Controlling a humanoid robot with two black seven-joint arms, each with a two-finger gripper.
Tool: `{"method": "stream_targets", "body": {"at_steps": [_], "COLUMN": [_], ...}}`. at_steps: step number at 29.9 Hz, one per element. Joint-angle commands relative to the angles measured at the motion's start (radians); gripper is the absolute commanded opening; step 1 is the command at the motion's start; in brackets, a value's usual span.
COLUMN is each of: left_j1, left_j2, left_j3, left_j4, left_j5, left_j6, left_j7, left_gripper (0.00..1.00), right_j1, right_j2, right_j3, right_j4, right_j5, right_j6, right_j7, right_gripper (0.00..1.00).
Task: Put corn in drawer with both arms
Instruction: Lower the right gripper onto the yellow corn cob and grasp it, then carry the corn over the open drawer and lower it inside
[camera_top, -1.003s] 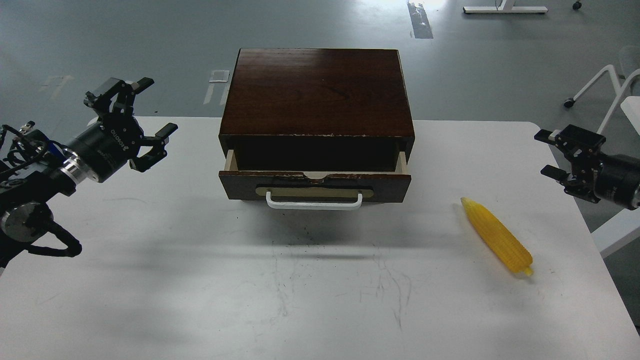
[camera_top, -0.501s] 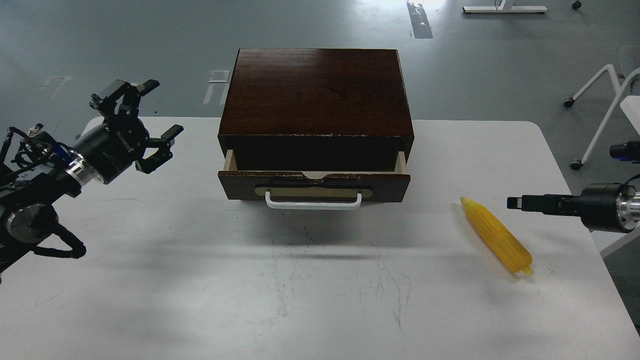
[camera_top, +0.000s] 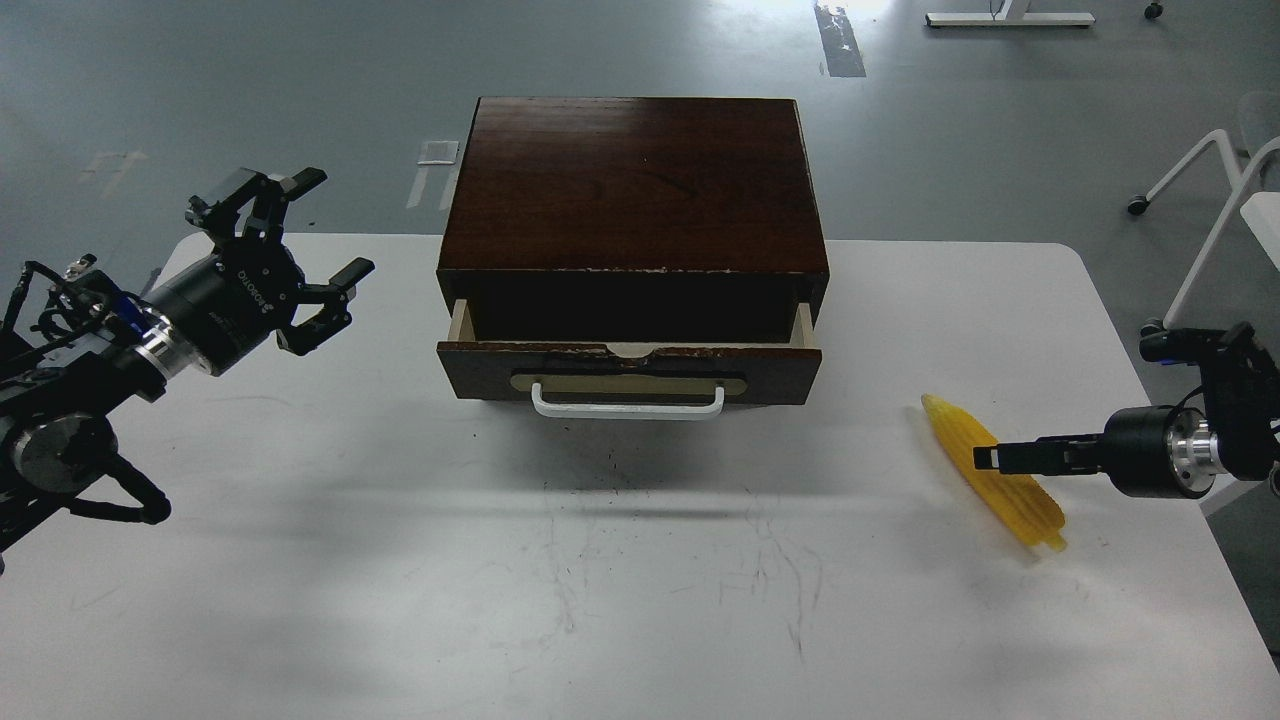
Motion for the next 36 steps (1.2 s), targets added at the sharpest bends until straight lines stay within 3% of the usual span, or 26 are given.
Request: {"method": "stream_targets", "body": {"at_steps": [1, 3, 6, 7, 9, 13, 23, 30, 36], "left_j1": [0.000, 0.000, 0.000, 0.000, 0.000, 0.000, 0.000, -0.002, -0.003], "left_j2": [0.000, 0.000, 0.000, 0.000, 0.000, -0.001, 0.002, 0.002, 0.003], "left_j3": [-0.002, -0.003, -0.006, -0.006, -0.006, -0.008, -0.008, -0.017, -0.017], "left_j4": [0.000, 0.000, 0.000, 0.000, 0.000, -0.002, -0.002, -0.003, -0.005], "left_j5": [-0.001, -0.001, -0.001, -0.001, -0.001, -0.001, 0.000, 0.000, 0.000], "left_j6": [0.000, 0.000, 0.000, 0.000, 0.000, 0.000, 0.000, 0.000, 0.000], "left_j7": [0.000, 0.000, 0.000, 0.000, 0.000, 0.000, 0.000, 0.000, 0.000], "left_gripper": [0.99, 0.99, 0.99, 0.99, 0.99, 0.99, 0.99, 0.99, 0.99], "right_j1": [0.019, 0.033, 0.045, 0.046, 0.046, 0.048, 0.135, 0.419, 0.658], "right_j2": [0.018, 0.020, 0.020, 0.020, 0.020, 0.017, -0.048, -0.146, -0.105], "right_j3": [-0.041, -0.070, -0.093, -0.095, -0.097, -0.098, -0.095, -0.098, -0.142], "right_j4": [-0.009, -0.009, -0.007, -0.007, -0.006, -0.001, 0.063, 0.170, 0.219], "right_j5": [-0.001, -0.001, -0.001, -0.001, -0.003, -0.008, -0.009, -0.009, -0.011], "right_j6": [-0.016, -0.018, -0.018, -0.018, -0.018, -0.018, -0.016, -0.002, 0.063], "right_j7": [0.000, 0.000, 0.000, 0.000, 0.000, 0.000, 0.000, 0.000, 0.000], "right_gripper": [0.95, 0.86, 0.61, 0.45, 0.31, 0.14, 0.13, 0.14, 0.14]}}
